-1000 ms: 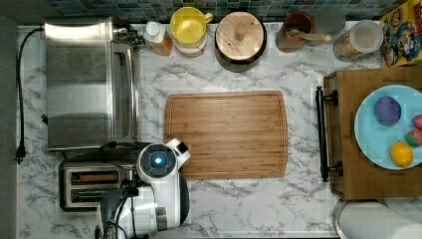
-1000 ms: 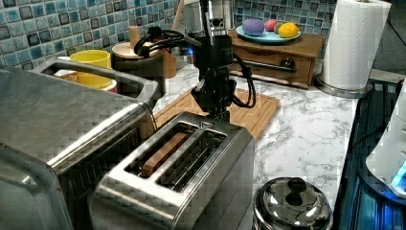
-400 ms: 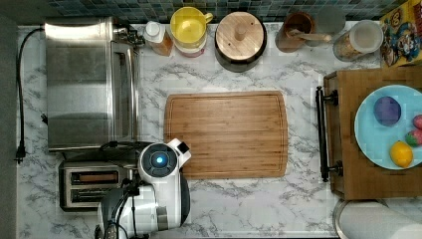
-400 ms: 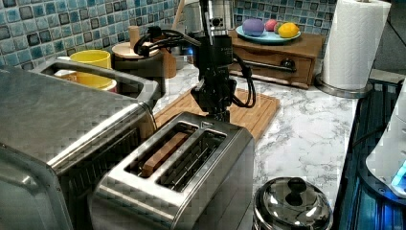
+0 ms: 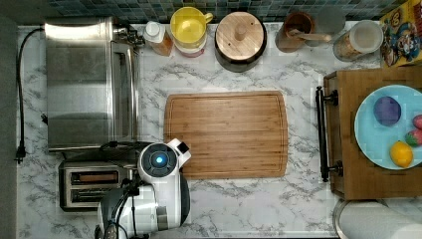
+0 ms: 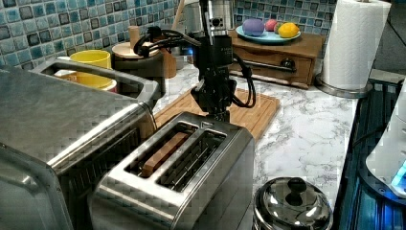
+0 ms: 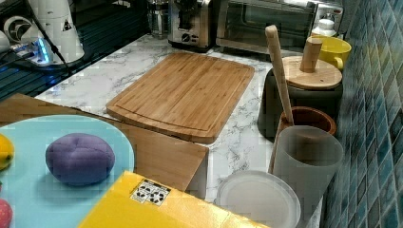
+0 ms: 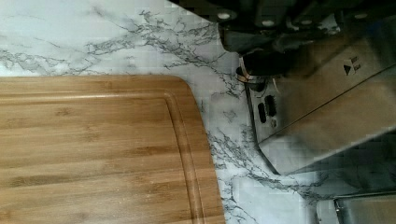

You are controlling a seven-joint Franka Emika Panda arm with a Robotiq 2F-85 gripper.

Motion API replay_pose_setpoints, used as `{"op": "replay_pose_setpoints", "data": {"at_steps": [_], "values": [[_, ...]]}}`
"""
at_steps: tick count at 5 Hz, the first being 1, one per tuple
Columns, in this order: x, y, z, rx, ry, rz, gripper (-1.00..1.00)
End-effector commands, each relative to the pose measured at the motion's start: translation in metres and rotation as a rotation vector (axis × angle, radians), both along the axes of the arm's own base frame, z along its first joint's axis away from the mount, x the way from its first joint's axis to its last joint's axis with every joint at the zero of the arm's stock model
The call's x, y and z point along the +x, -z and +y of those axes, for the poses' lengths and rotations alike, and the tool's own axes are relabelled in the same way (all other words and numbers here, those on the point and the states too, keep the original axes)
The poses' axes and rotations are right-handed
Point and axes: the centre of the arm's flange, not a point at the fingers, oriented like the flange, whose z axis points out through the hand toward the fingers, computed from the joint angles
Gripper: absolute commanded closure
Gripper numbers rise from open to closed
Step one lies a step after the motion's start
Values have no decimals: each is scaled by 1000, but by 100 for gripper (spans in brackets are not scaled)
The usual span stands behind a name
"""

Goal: Turn on the toaster.

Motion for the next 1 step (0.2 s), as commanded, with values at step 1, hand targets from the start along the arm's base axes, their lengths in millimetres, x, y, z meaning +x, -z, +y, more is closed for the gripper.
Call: {"op": "replay_pose_setpoints", "data": {"at_steps": [1], "values": [[-75, 100, 21, -104, -7, 187, 100]]}}
